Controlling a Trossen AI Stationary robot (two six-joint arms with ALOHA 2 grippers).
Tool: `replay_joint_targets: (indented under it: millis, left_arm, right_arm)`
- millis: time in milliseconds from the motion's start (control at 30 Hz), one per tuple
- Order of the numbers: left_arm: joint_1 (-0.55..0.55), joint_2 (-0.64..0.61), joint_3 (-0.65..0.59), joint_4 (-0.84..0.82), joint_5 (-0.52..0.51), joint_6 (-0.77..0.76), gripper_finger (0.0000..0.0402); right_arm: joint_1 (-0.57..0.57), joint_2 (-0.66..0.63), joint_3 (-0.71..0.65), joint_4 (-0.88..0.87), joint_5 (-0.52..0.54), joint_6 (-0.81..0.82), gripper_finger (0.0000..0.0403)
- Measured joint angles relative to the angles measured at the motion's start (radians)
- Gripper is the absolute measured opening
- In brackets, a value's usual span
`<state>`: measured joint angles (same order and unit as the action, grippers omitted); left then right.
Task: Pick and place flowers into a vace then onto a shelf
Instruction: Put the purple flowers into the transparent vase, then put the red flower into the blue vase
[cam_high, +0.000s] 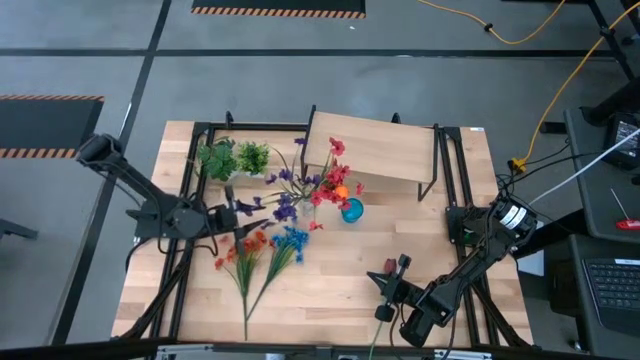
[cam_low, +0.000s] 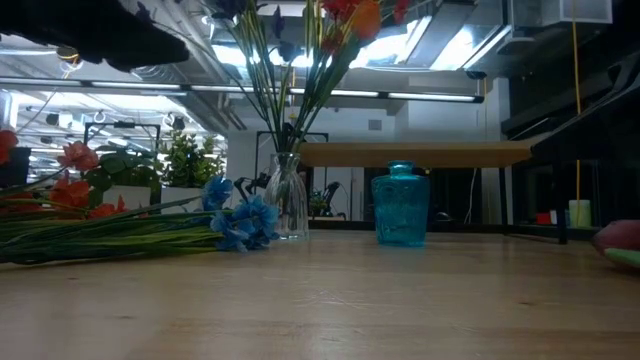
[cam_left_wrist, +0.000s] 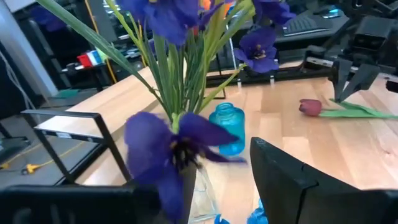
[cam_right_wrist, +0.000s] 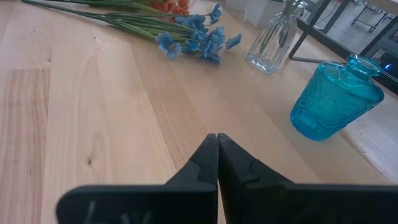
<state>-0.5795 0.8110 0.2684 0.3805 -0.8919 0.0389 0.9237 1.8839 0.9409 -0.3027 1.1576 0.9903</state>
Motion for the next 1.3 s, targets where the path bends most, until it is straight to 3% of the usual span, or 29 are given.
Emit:
replay_joint_targets:
  millis: [233, 633, 967, 1133, 1300]
  left_arm:
    - [-0.133, -0.002, 0.000, -0.050, -0.140, -0.060, 0.0143]
    - [-0.315, 0.025, 0.017, -0.081, -0.199, -0.225, 0.0143]
    - [-0.323, 0.317, 0.244, -0.191, -0.181, -0.295, 0.0128]
    - [-0.323, 0.450, 0.374, -0.377, -0.156, -0.456, 0.0128]
    - [-0.322, 0.536, 0.483, -0.591, -0.091, -0.686, 0.0128]
  right_arm:
    - [0.000, 0.000, 0.000, 0.000, 0.000, 0.000, 0.0000]
    - [0.000, 0.000, 0.000, 0.000, 0.000, 0.000, 0.0000]
    - [0.000, 0.000, 0.054, 0.000, -0.023, -0.116, 0.0001]
    - [0.000, 0.000, 0.107, -0.001, -0.038, -0.194, 0.0000]
    - [-0.009, -0.042, 0.116, -0.009, -0.175, -0.242, 0.0000]
